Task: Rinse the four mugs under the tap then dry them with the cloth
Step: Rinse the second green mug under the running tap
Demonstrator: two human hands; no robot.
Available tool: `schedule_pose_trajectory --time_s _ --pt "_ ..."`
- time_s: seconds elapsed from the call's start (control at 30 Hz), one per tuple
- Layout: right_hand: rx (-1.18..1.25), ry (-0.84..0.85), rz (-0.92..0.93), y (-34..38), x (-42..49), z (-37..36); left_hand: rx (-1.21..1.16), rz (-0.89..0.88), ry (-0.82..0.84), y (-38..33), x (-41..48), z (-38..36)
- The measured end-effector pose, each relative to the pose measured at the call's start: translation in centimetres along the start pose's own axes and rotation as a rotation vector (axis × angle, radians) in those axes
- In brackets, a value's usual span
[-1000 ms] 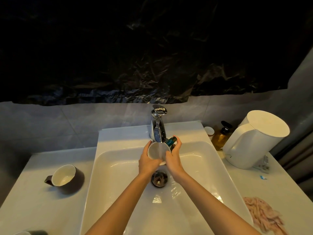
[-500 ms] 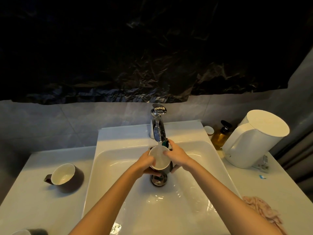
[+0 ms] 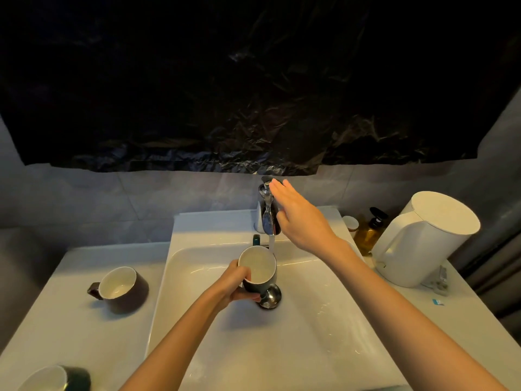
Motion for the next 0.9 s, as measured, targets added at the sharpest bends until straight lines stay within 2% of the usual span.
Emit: schedule_pose_trajectory --time_s 0.2,0.3,0.33,0.4,0.43,0.47,0.5,0.6,0.67,0.77,0.83,0.9 --pt "-0.077 -0.003 0.018 0.0 -1.8 -1.1 0.022 -0.042 -0.029 0.4 -1.7 1.1" --pt "0.033 0.069 0.003 -0.2 -2.9 -2.0 0.069 -0.083 -0.065 0.4 -2.6 1.4" --pt "0.075 0.024 0.015 -0.1 -3.4 -2.0 0.092 -0.104 -0.076 0.4 -2.9 1.6" --pt "0.096 -0.180 0.035 0.2 -4.8 -2.0 0.146 -0.158 -0.089 0.4 -3.5 1.8" --pt "0.104 -0.262 0.007 0.3 -5.6 -2.3 0.178 -0.186 -0.092 0.4 -3.9 2.0" --pt "0.131 -0.277 -0.061 0.2 -6.2 -2.7 0.217 -0.213 -0.093 0.4 -4.2 2.1" --pt "0.202 -0.205 -0.161 0.1 -6.6 -3.3 0.265 -0.242 -0.095 0.4 -4.6 2.1" --pt "0.597 0.320 -0.510 0.7 -6.7 -5.9 0.470 -0.356 -0.098 0.7 -5.7 1.8" --pt "0.766 0.557 -0.671 1.3 -6.7 -7.3 0.617 -0.400 -0.117 0.8 -6.3 1.4" --pt "0.734 0.641 -0.753 1.1 -7.0 -9.0 0.718 -0.427 -0.139 1.3 -6.5 0.6" --pt "0.719 0.588 -0.806 0.3 -7.6 -9.3 0.625 -0.394 -0.103 1.8 -6.4 0.1" --pt "0.813 0.499 -0.910 -1.0 -8.5 -9.5 0.452 -0.342 -0.046 2.0 -6.6 -0.1"
Point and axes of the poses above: each hand's wrist, its own x-axis towards the middle knuckle, its own z-axis out of the back of the hand, y = z × x, the point moved 4 cm from there along x, towards the middle knuckle, and after that the axes turned 12 degrees about -x, right-handed, at the moved point
